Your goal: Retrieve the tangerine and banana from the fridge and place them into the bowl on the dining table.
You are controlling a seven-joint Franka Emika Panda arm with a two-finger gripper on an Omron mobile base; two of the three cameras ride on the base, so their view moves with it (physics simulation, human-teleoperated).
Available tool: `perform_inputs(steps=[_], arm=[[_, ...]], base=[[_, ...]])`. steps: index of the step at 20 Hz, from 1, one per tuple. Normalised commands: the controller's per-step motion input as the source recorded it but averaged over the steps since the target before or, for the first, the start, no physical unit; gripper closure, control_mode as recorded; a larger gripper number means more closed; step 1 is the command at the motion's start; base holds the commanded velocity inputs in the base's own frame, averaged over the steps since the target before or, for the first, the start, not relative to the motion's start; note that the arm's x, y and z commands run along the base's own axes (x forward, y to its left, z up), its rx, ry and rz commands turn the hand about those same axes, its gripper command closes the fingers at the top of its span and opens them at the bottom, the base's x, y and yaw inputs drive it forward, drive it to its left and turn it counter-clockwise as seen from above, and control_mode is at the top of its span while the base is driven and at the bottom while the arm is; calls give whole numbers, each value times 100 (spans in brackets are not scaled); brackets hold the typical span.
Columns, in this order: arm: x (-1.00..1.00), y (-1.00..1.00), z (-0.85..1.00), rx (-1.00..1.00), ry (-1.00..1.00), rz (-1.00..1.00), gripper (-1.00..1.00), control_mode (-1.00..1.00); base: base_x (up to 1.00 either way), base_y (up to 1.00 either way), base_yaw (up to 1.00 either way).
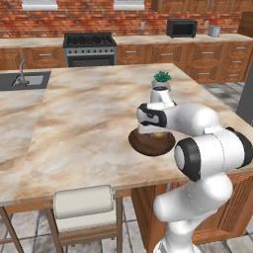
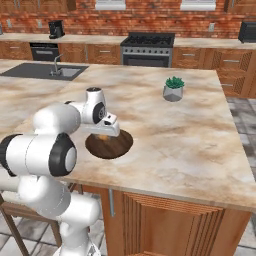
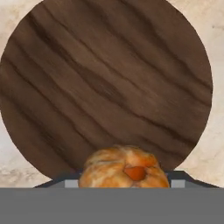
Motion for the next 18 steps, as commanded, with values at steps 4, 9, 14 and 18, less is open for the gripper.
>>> perform_inputs(steps=[4,9,14,18], arm=[[34,0,-36,0,3,0,100,-100],[30,0,-37,0,1,0,100,-100],[24,0,-36,0,0,0,100,-100],[23,0,-32,0,0,0,100,-100]], base=[[0,0,0],[0,0,0],[0,0,0],[0,0,0]])
